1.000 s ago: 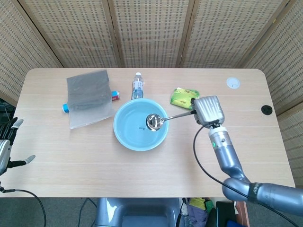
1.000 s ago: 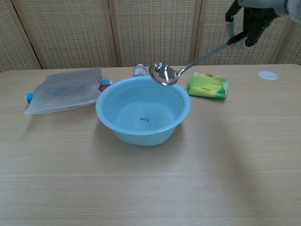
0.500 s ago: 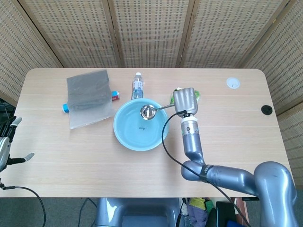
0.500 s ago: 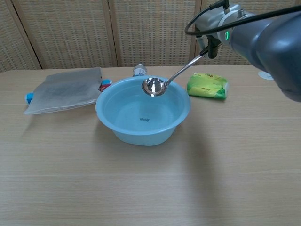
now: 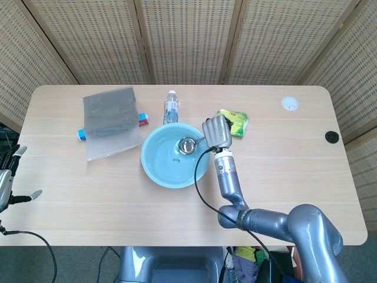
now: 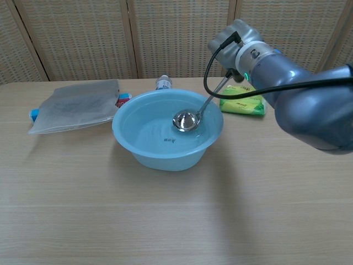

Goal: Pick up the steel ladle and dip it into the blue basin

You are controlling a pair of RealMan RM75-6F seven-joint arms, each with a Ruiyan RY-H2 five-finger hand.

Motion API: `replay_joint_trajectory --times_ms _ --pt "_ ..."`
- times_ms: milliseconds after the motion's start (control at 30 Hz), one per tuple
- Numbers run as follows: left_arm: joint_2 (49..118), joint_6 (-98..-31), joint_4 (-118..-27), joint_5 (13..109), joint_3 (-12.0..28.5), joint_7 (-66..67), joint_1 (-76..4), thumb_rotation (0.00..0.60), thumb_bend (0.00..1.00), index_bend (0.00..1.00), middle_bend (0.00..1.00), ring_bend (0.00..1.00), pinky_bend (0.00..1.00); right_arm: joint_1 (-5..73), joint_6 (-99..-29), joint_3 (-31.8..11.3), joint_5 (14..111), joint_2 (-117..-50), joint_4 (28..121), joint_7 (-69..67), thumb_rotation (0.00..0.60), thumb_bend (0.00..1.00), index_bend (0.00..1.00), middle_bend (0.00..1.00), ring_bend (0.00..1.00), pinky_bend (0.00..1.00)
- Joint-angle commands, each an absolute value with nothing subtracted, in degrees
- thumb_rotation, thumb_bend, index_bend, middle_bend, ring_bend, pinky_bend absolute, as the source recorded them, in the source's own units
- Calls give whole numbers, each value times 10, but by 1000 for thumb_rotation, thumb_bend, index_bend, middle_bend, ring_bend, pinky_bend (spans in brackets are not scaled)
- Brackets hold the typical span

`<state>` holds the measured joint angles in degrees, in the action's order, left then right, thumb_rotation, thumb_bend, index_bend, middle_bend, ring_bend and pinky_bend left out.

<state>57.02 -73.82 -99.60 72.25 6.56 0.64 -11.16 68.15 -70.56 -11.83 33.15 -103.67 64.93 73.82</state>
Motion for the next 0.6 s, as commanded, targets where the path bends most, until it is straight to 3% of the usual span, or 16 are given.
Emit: replay_joint_trajectory --times_ms 33,600 --pt "571 -737 -995 721 66 7 -112 600 0 0 0 0 0 678 -701 -99 359 -1055 619 749 600 893 794 1000 912 1000" --pt "574 -733 -993 715 66 11 -116 600 0 0 0 0 0 668 -680 -31 470 -1063 621 807 600 915 802 1000 918 1000"
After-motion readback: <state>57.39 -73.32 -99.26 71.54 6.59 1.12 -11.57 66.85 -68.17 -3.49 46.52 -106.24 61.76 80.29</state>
